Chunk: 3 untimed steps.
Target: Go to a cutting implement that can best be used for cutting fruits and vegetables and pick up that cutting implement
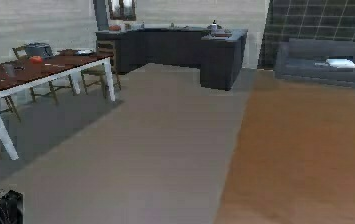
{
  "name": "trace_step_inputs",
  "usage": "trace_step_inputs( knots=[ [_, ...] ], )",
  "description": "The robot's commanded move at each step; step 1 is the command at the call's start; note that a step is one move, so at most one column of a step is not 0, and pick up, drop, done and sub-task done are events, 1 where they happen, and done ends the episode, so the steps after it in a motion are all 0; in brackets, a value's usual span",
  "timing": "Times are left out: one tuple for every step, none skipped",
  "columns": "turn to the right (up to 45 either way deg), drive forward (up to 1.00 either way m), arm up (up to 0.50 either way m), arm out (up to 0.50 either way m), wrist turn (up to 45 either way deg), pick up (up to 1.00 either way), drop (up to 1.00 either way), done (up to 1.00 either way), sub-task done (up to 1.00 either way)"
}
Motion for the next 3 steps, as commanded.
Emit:
trace_step_inputs(
  knots=[
    [-27.0,0.0,0.0,0.0,0.0,0.0,0.0,0.0,0.0],
    [0.0,1.0,0.0,0.0,0.0,0.0,0.0,0.0,0.0],
    [0.0,0.9,0.0,0.0,0.0,0.0,0.0,0.0,0.0]
  ],
)
